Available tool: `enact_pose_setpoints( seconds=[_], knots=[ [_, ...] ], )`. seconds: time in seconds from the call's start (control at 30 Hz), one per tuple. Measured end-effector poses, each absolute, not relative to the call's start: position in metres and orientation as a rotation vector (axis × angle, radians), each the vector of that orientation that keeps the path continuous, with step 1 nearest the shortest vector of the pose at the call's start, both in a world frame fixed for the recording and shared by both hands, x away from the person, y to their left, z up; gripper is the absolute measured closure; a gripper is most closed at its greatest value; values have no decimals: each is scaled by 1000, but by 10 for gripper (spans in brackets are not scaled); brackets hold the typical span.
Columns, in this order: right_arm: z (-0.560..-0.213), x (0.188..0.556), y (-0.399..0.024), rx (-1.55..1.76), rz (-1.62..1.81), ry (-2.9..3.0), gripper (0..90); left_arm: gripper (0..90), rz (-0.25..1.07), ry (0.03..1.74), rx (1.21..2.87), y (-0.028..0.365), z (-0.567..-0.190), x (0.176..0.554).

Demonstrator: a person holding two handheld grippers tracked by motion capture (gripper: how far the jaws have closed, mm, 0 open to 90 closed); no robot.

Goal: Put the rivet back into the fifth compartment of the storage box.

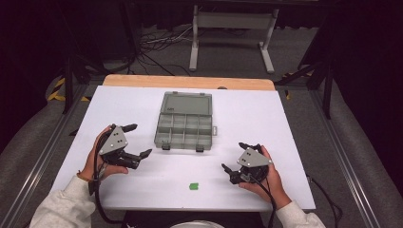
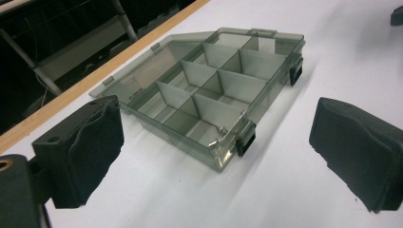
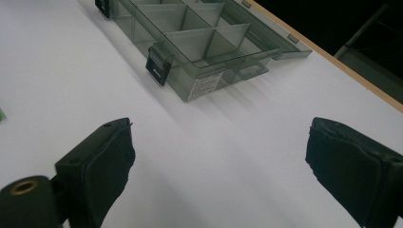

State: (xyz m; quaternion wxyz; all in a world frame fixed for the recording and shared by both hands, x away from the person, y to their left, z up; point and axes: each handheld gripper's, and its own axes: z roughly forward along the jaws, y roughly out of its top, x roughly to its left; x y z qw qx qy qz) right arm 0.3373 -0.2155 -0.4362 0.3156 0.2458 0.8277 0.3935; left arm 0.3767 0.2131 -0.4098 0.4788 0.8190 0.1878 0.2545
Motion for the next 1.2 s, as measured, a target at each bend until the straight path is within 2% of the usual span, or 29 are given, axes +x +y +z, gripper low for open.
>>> enact_pose_setpoints(
  seconds=[0.73, 0.93, 1.2],
  knots=[
    [-436, 338, -209, 647, 1058, 2210, 98, 41, 591, 512, 2003, 247, -429, 346],
    [-435, 339, -202, 645, 1085, 2245, 100, 41, 547, 540, 2020, 254, -439, 337],
    [-432, 341, -185, 609, 1139, 2358, 160, 36, 518, 546, 2023, 257, -443, 333]
  ],
)
